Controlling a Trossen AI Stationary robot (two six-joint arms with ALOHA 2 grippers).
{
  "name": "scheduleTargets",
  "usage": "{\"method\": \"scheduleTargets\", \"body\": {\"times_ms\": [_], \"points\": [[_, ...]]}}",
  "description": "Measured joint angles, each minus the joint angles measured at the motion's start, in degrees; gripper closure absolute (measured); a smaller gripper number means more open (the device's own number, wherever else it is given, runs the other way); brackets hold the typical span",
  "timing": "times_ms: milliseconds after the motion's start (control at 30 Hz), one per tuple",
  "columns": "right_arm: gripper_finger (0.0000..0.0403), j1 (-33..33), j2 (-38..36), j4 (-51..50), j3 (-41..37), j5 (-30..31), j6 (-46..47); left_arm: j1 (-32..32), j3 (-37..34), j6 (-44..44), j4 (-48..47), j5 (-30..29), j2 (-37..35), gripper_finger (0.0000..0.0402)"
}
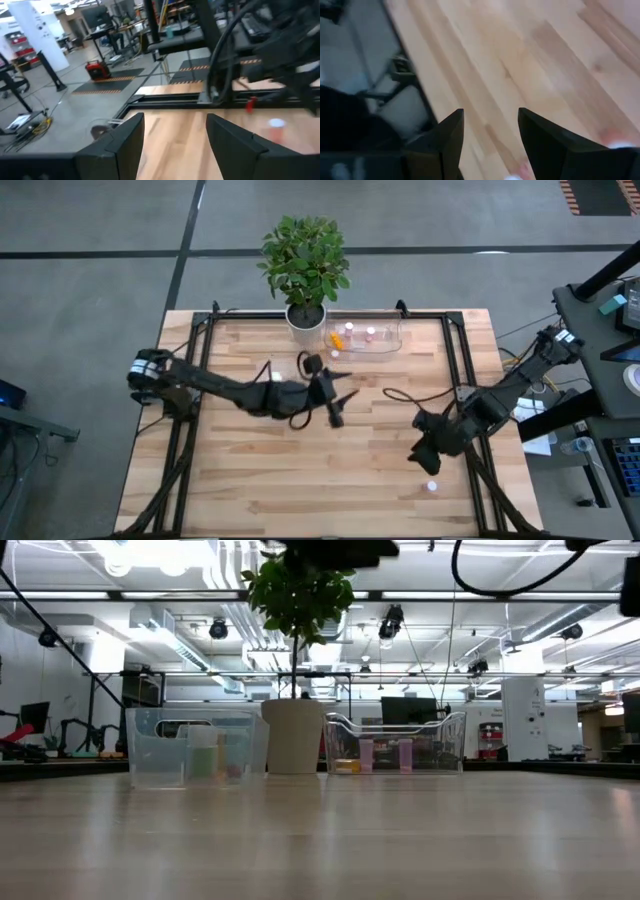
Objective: Pick and place medicine bottles into bin by pill shape (circle, oval)
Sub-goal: Put the red pill bottle into the top transparent bin
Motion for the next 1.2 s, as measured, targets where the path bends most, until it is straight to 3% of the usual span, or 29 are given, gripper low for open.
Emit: {"method": "scheduleTargets", "body": {"times_ms": [300, 400, 800, 1000, 1200], "points": [[0.0225, 2.4, 13.6, -31.7, 12.0, 1.1, 7.9, -8.7, -0.3, 3.1, -0.6, -6.6, -2.9, 0.0204], [0.0225, 2.0, 15.8, -35.7, 12.3, 1.5, 7.8, -11.1, -0.4, 4.1, -0.6, -9.5, -3.2, 0.0204], [0.0225, 1.9, 14.2, -25.9, 2.7, 1.0, 10.8, -18.1, -0.3, 8.9, -0.6, -23.0, -3.4, 0.0204], [0.0225, 1.9, 14.1, -17.8, -1.1, -0.7, 10.8, -18.5, -0.3, 8.9, -0.6, -23.8, -3.4, 0.0204], [0.0225, 1.9, 15.0, -16.8, -2.8, -1.1, 11.3, -18.5, -0.3, 8.9, -0.5, -23.8, -3.4, 0.0204]]}}
